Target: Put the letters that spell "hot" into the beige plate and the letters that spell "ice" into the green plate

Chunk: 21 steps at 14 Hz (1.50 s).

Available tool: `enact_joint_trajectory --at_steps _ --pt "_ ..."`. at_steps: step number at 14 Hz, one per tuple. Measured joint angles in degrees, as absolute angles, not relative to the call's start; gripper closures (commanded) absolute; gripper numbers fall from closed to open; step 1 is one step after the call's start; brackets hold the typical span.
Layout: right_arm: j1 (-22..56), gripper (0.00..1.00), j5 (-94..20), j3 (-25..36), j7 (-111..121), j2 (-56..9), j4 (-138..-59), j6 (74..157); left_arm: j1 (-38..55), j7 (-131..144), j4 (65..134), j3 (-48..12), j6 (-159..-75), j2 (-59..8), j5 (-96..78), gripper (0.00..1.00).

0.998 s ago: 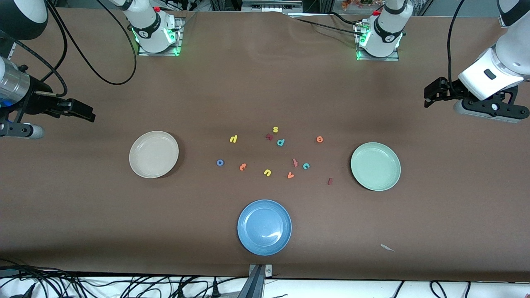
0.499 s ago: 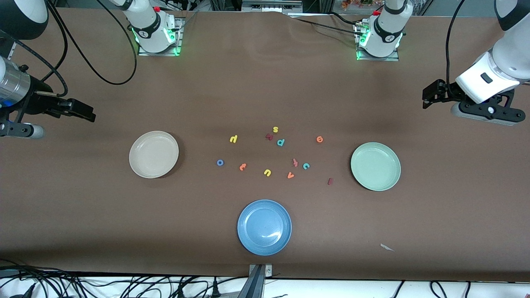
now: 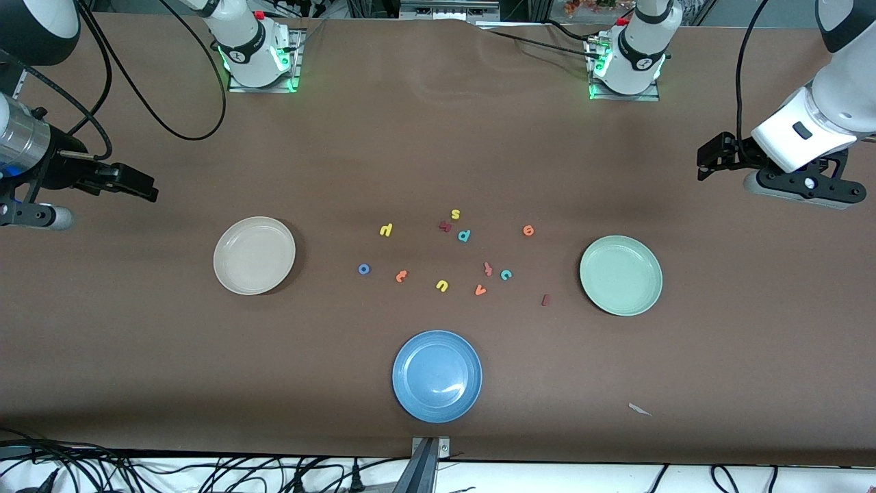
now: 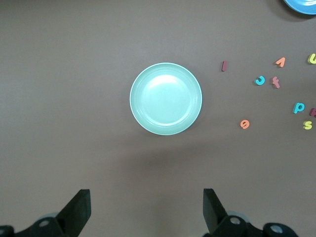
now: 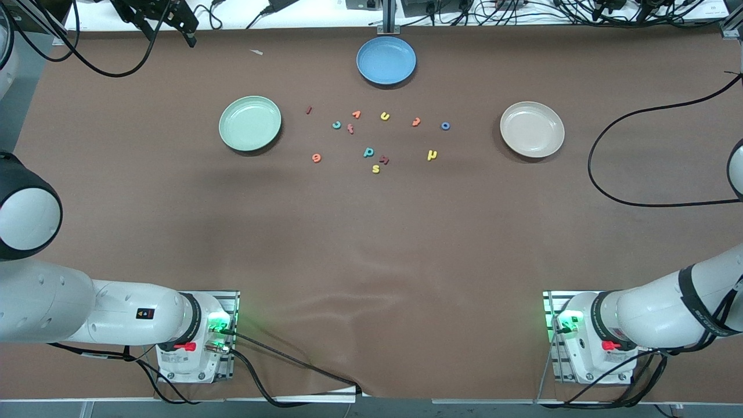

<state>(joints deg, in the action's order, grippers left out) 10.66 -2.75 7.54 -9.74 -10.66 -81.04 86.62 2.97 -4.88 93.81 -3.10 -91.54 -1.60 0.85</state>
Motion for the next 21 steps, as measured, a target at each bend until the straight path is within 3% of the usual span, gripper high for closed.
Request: enact_joint_trajectory --at_steps 21 --pt "10.69 0.00 -2.75 7.50 -9.74 -10.91 -81.80 87.46 3.06 -4.89 93.88 -3.20 -91.64 -2.62 0.85 0.00"
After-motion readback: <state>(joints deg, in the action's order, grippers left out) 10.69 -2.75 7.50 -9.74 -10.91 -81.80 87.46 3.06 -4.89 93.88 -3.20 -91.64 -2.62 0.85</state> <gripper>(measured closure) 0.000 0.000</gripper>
